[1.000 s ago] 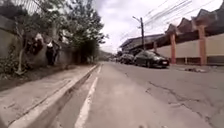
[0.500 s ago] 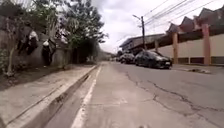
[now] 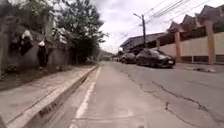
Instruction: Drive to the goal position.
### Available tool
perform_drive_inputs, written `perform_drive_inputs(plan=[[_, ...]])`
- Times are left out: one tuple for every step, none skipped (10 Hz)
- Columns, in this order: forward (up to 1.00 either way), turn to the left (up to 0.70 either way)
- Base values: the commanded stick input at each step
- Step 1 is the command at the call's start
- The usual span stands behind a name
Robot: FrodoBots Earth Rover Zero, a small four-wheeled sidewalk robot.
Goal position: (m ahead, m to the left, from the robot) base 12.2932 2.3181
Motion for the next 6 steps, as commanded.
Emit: perform_drive_inputs(plan=[[0.7,0.0],[0.7,0.0],[0.7,0.0],[0.7,0.0],[0.7,0.0],[0.7,0.0]])
